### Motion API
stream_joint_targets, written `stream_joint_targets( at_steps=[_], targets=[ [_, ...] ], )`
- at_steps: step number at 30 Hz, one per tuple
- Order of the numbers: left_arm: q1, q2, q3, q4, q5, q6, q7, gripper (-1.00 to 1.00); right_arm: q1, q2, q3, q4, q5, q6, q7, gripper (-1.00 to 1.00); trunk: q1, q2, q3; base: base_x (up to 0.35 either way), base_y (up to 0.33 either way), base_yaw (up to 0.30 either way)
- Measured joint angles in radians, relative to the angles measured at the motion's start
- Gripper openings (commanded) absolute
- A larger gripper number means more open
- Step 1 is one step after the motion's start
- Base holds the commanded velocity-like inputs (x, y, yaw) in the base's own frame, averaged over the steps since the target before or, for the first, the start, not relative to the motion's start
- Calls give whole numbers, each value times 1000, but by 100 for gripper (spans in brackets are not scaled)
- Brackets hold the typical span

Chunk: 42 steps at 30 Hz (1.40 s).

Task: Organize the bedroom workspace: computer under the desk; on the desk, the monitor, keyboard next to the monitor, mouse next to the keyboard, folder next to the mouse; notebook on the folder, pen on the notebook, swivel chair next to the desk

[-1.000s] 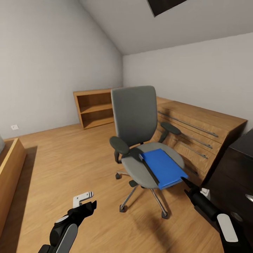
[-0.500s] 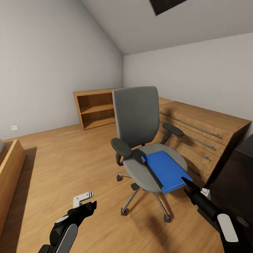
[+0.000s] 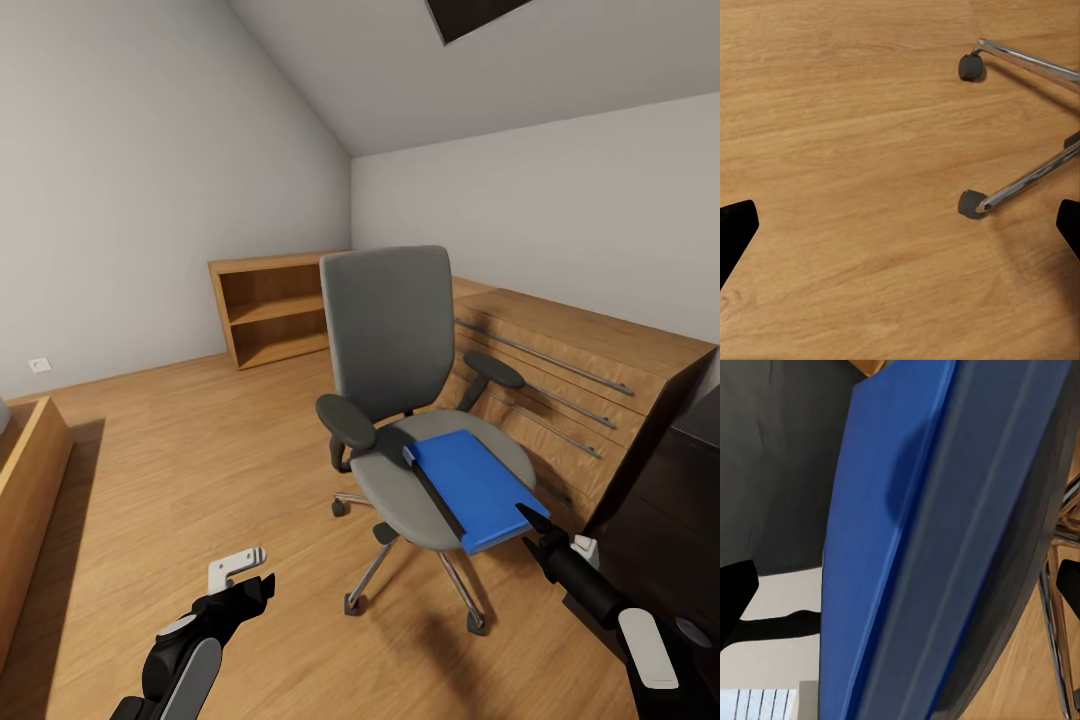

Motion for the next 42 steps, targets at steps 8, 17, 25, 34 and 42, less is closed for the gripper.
stream_joint_targets(
  at_steps=[8,17,25,34,42],
  targets=[
    [0,0,0,1,1,2,0,100,0,-1,0,0,0,0,0,100,0,0,0,28,0,0],
    [0,0,0,1,2,2,1,100,0,-2,0,0,0,0,0,100,0,0,0,13,0,0],
    [0,0,0,1,4,3,1,100,0,-2,-1,0,0,0,-1,100,0,0,0,94,0,0],
    [0,0,0,1,2,4,2,100,0,-3,-2,-1,-4,1,-1,-100,0,0,0,4,0,0],
    [0,0,0,1,2,4,2,100,0,-3,-4,-1,0,1,-1,-100,0,0,0,0,0,0]
  ],
)
